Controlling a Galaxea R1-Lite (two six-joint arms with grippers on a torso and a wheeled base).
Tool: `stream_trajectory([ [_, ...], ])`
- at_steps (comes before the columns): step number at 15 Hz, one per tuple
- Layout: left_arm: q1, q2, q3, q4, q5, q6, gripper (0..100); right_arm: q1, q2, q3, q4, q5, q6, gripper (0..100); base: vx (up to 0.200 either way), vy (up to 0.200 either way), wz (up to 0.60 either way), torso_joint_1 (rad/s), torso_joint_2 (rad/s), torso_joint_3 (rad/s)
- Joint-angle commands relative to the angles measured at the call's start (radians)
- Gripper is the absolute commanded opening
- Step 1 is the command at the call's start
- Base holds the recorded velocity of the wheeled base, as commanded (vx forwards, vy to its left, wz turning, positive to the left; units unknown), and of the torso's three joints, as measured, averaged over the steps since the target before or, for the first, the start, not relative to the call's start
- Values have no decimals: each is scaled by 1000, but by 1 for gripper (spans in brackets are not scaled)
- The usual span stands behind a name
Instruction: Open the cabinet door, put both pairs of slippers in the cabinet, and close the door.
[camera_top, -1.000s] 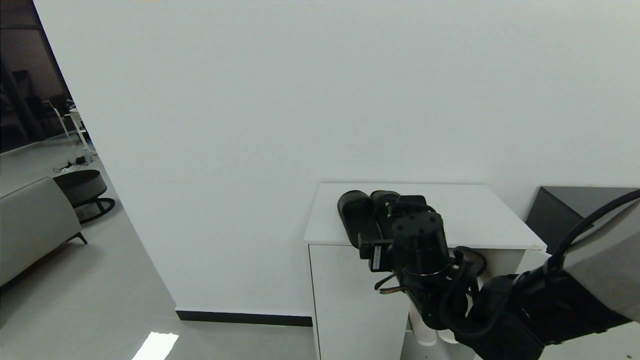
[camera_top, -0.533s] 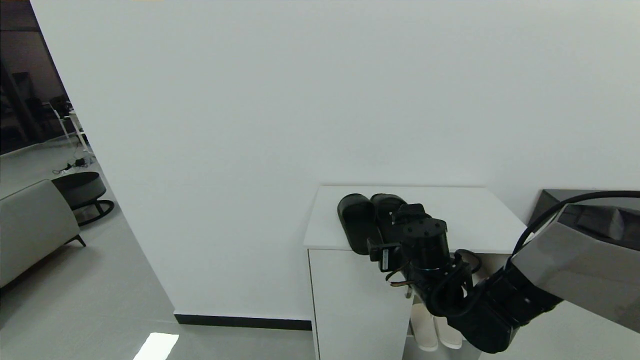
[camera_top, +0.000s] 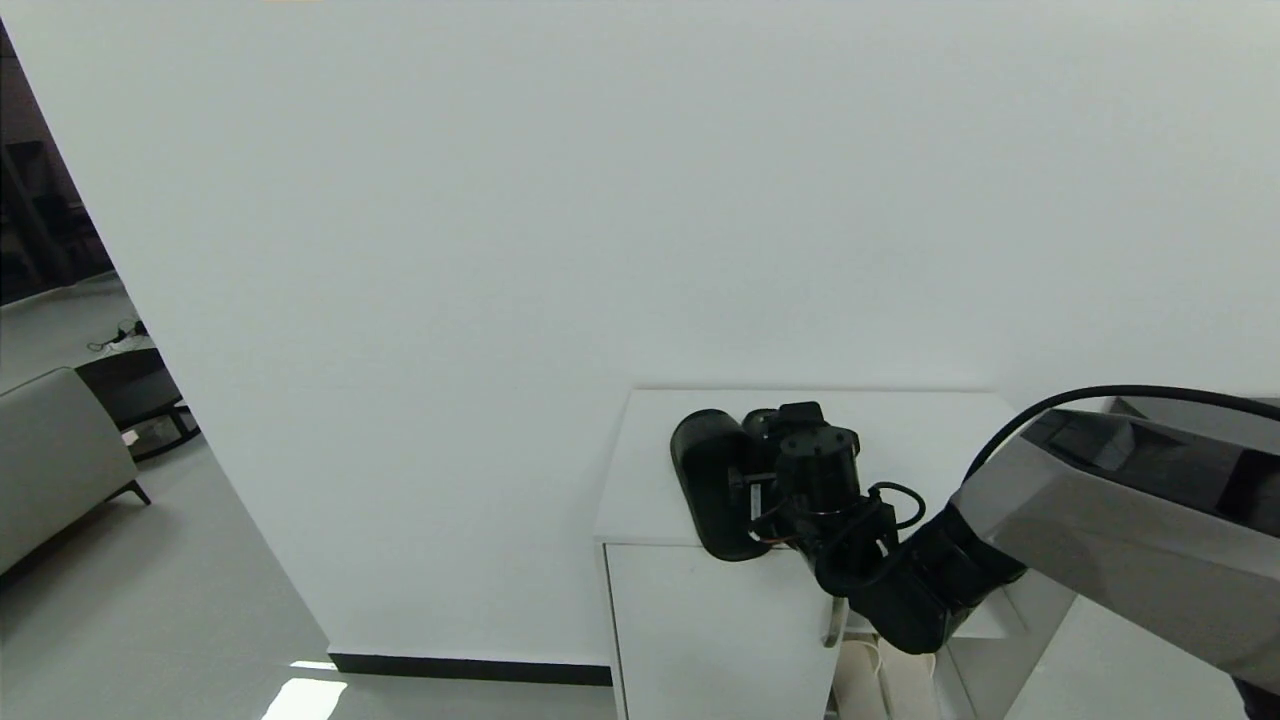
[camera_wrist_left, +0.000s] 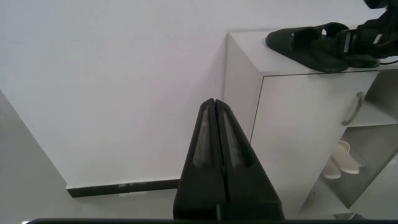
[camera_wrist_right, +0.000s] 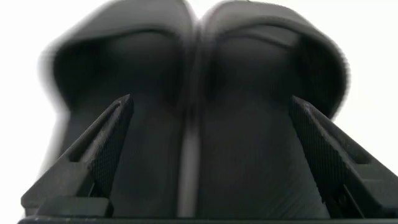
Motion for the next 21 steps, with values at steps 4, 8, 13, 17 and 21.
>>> stream_trajectory([
  [4,0,1,0,-1,0,-2,0,-33,77,-116,36,14,-12,100,0,0,0,0,0,0],
  [8,0,1,0,-1,0,-2,0,-54,132,-271,138,22,-20,100,0,0,0,0,0,0],
  [13,1,1,0,-1,0,-2,0,-74,189,-410,220,24,-20,0,0,0,0,0,0,0],
  [17,0,1,0,1,0,-3,0,-74,177,-417,237,36,-14,0,0,0,0,0,0,0],
  [21,1,1,0,1,0,-5,0,-37,-23,-176,181,136,43,0,0,0,0,0,0,0],
])
